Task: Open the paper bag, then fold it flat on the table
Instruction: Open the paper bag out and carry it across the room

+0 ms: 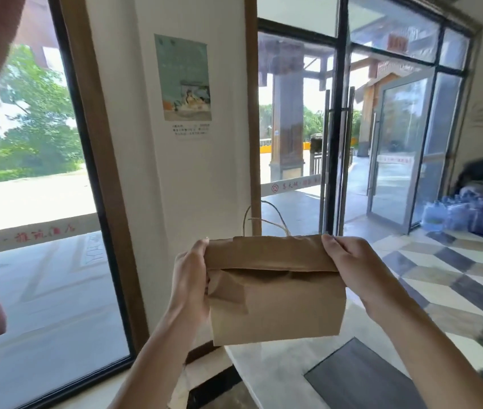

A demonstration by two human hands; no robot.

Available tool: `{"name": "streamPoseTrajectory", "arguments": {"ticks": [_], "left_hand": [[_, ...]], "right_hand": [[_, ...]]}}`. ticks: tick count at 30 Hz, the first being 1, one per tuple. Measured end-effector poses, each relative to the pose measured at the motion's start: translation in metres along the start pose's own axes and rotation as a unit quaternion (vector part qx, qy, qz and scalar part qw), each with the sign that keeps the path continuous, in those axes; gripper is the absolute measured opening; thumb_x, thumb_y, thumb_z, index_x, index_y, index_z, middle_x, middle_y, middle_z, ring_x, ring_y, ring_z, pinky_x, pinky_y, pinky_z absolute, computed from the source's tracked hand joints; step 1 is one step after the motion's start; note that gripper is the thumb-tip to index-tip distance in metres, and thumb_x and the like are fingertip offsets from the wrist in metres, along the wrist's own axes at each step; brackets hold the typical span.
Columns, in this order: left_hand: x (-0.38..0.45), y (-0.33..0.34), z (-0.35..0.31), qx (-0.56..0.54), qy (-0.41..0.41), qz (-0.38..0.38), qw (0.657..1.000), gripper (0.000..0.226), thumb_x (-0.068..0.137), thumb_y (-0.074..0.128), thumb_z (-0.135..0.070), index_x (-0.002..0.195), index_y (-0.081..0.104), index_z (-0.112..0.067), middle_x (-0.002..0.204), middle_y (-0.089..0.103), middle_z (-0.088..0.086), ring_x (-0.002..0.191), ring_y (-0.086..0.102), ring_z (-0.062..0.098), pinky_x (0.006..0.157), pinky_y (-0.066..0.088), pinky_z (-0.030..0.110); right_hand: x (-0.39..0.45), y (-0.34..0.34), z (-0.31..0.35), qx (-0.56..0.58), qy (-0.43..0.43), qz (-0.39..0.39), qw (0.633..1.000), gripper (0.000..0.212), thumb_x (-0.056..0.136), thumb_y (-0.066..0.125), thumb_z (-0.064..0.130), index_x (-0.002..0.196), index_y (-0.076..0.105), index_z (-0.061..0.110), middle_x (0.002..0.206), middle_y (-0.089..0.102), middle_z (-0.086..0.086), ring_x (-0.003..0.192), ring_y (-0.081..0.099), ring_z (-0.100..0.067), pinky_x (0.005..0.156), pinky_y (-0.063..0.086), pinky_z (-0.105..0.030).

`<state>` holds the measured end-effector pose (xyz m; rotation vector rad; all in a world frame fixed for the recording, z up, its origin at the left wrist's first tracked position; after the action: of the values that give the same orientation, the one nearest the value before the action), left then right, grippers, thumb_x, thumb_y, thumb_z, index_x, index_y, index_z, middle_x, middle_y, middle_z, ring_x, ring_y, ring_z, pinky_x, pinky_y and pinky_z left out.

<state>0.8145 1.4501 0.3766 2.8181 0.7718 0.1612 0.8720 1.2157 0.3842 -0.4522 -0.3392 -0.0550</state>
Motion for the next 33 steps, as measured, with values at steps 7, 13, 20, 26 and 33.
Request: {"name": "streamPoseTrajectory", "arguments": {"ticks": [7, 13, 20, 26, 33], "left_hand": [[0.047, 0.09, 0.039, -0.014, -0.029, 0.11, 0.993, 0.036, 0.084, 0.052, -0.035, 0.063, 0.074, -0.016, 0.071, 0.037, 0.008, 0.059, 0.031, 0.024, 0.051, 0.025, 0.034], [0.071, 0.153, 0.074, -0.024, -0.076, 0.169, 0.982, 0.025, 0.082, 0.056, -0.037, 0.074, 0.052, -0.014, 0.063, 0.031, 0.004, 0.048, 0.029, 0.017, 0.044, 0.024, 0.029], [0.102, 0.228, 0.102, -0.022, -0.083, 0.292, 0.953, 0.021, 0.084, 0.053, -0.036, 0.084, 0.055, -0.015, 0.073, 0.037, 0.007, 0.056, 0.034, 0.022, 0.048, 0.025, 0.033], [0.129, 0.271, 0.123, -0.041, -0.123, 0.362, 0.923, 0.034, 0.09, 0.056, -0.036, 0.064, 0.066, -0.016, 0.067, 0.056, 0.009, 0.063, 0.052, 0.023, 0.06, 0.041, 0.031], [0.14, 0.296, 0.147, -0.066, -0.157, 0.412, 0.895, 0.031, 0.092, 0.057, -0.032, 0.07, 0.07, -0.015, 0.06, 0.065, 0.003, 0.059, 0.058, 0.021, 0.06, 0.045, 0.032]], "right_hand": [[0.015, -0.058, -0.041, -0.03, 0.053, -0.106, 0.992, 0.051, 0.101, 0.041, 0.039, 0.085, 0.062, -0.004, 0.071, 0.053, -0.012, 0.065, 0.051, -0.021, 0.057, 0.031, -0.032], [0.011, -0.09, -0.063, -0.052, 0.085, -0.206, 0.973, 0.054, 0.099, 0.043, 0.046, 0.102, 0.062, -0.005, 0.105, 0.062, -0.032, 0.075, 0.061, -0.037, 0.065, 0.045, -0.04], [0.016, -0.107, -0.095, -0.066, 0.147, -0.292, 0.943, 0.055, 0.095, 0.047, 0.051, 0.099, 0.063, -0.002, 0.078, 0.063, -0.025, 0.069, 0.059, -0.034, 0.064, 0.035, -0.034], [0.029, -0.103, -0.111, -0.086, 0.207, -0.332, 0.916, 0.041, 0.093, 0.049, 0.052, 0.094, 0.065, 0.014, 0.1, 0.068, -0.023, 0.092, 0.065, -0.037, 0.071, 0.048, -0.041], [0.029, -0.088, -0.128, -0.124, 0.202, -0.385, 0.892, 0.041, 0.094, 0.052, 0.046, 0.083, 0.058, 0.008, 0.07, 0.061, -0.019, 0.065, 0.059, -0.035, 0.057, 0.04, -0.035]]}}
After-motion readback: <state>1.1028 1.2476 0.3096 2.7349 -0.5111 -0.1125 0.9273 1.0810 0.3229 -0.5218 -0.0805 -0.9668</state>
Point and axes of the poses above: each hand's wrist, its own x-axis towards the middle knuckle, its own y-axis out of the palm, z = x × y, the point moved 3 cm from there along x, towards the middle knuckle
